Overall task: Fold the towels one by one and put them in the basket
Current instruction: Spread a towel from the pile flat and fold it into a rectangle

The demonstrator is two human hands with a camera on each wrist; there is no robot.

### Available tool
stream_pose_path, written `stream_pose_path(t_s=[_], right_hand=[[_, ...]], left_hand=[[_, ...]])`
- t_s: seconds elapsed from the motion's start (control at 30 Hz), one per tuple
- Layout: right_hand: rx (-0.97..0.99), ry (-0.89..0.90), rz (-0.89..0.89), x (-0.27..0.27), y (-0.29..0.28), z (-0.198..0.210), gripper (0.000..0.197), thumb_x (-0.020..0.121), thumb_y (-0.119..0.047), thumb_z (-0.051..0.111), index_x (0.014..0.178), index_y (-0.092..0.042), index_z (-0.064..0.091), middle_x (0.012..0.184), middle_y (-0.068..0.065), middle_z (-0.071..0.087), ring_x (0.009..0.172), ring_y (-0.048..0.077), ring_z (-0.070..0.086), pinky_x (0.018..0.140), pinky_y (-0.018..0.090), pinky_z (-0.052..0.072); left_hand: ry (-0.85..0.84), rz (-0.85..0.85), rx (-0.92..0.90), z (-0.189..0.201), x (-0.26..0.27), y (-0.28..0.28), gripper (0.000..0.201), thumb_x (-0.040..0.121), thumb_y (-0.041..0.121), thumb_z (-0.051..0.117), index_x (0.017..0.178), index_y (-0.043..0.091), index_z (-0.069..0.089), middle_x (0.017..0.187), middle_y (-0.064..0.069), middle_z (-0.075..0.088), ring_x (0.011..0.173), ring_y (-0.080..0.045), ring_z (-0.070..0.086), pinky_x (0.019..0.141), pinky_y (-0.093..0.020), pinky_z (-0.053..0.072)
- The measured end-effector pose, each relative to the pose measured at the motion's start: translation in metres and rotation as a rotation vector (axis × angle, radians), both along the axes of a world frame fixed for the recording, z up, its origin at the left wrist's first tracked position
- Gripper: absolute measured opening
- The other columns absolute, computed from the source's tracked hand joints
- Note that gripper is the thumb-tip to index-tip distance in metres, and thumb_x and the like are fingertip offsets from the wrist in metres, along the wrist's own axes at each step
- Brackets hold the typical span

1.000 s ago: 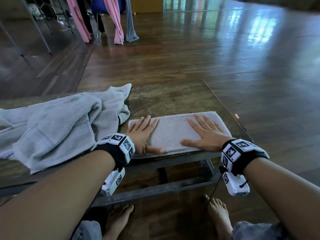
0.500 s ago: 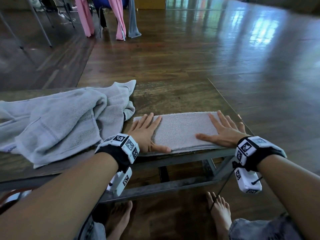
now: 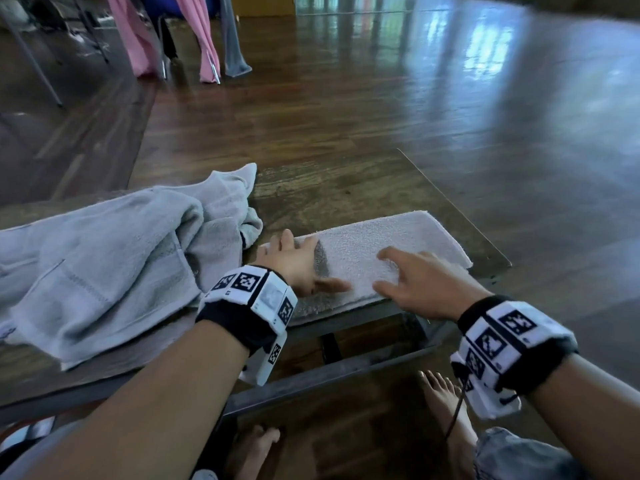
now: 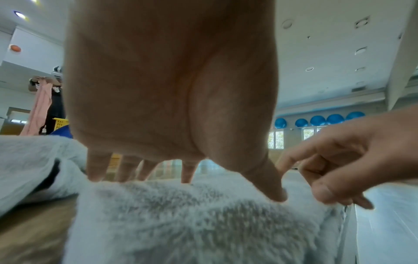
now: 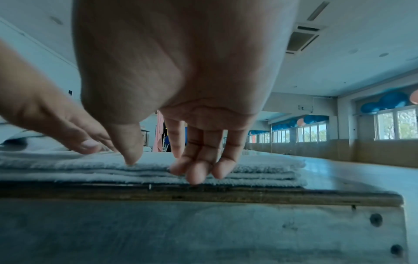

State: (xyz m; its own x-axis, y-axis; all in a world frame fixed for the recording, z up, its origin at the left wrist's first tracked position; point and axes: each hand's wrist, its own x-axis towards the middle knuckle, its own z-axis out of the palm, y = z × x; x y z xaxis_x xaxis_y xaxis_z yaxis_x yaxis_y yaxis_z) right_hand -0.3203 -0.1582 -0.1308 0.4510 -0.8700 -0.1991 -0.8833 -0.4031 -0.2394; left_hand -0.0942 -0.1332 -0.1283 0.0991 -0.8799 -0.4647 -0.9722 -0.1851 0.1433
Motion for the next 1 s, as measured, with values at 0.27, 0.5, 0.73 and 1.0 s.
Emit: stream_pose_path(t_s=[0.27,0.5,0.73,1.0], right_hand=[[0.146,-0.082,-0.020,-0.001,0.000,0.008,0.069,0.099,-0.047,0.052,0.158,-0.024,0.023,0.153,0.013,0.034,0.144,0.031,0.031,0.117,0.046,0.033],[0.180,-0.095,-0.057,0.011,-0.006,0.010,0.064,0.100,-0.042,0.049,0.156,-0.020,0.025,0.138,0.014,0.049,0.132,0.029,0.044,0.108,0.044,0.040],[0.206,-0.095,-0.068,0.004,-0.013,0.001,0.062,0.103,-0.036,0.045,0.159,-0.021,0.020,0.156,0.010,0.034,0.143,0.028,0.034,0.115,0.043,0.032],[0.222,-0.098,-0.025,-0.004,-0.019,-0.008,0.085,0.089,-0.006,0.053,0.157,-0.042,0.018,0.160,0.000,0.010,0.147,0.027,0.016,0.122,0.044,0.025]], left_hand=[[-0.018,-0.009,0.003,0.013,0.021,-0.015,0.081,0.082,0.074,0.051,0.151,0.042,0.022,0.153,-0.013,0.030,0.138,-0.035,0.037,0.110,-0.045,0.035],[0.125,0.038,-0.126,0.021,0.008,-0.022,0.046,0.086,0.056,0.061,0.106,0.015,0.071,0.109,-0.005,0.068,0.096,-0.024,0.063,0.081,-0.037,0.049],[0.309,0.043,-0.236,0.015,0.003,-0.019,0.018,0.089,0.032,0.061,0.105,0.026,0.064,0.095,0.006,0.061,0.089,-0.015,0.057,0.079,-0.029,0.045],[0.426,-0.112,-0.198,0.010,0.020,-0.004,0.057,0.078,-0.007,0.054,0.115,0.035,0.066,0.102,0.008,0.059,0.092,-0.011,0.060,0.079,-0.026,0.053]])
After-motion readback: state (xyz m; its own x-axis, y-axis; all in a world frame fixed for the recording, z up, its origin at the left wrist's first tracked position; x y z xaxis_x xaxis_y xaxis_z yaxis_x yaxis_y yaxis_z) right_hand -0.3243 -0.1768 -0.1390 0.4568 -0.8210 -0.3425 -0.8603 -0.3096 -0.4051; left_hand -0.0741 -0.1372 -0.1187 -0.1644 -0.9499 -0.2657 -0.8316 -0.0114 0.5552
